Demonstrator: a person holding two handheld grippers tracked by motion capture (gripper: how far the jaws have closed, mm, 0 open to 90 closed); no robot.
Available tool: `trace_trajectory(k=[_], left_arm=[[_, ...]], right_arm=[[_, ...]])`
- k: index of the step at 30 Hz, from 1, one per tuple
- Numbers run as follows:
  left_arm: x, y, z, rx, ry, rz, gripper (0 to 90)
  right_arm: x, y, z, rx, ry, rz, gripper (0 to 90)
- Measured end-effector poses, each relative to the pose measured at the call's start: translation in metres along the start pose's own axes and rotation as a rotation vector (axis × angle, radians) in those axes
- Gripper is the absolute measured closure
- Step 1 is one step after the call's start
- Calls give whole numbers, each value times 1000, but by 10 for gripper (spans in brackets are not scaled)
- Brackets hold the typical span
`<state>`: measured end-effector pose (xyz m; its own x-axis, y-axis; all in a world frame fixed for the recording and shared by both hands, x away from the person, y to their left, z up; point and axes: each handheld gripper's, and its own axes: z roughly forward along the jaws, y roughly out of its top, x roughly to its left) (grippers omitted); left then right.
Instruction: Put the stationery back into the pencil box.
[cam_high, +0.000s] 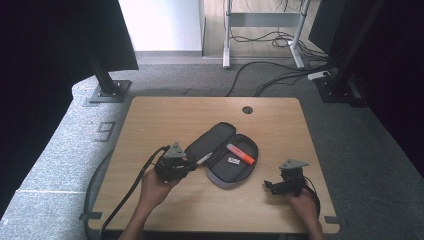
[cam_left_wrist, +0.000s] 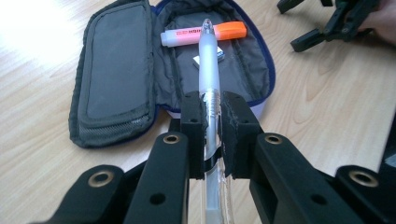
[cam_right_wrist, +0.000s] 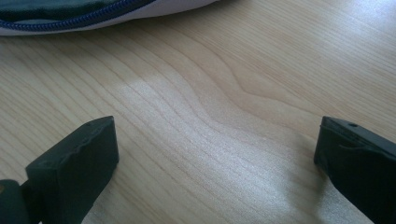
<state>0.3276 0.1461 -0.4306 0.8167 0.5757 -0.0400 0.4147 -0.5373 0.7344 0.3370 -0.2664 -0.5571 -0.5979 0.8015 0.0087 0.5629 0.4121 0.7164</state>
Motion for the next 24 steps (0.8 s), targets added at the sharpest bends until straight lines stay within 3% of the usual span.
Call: trace_trajectory(k=[24], left_arm=[[7, 29, 46, 10, -22, 10, 799]], right_arm=[[0, 0, 0, 0, 0, 2, 0]])
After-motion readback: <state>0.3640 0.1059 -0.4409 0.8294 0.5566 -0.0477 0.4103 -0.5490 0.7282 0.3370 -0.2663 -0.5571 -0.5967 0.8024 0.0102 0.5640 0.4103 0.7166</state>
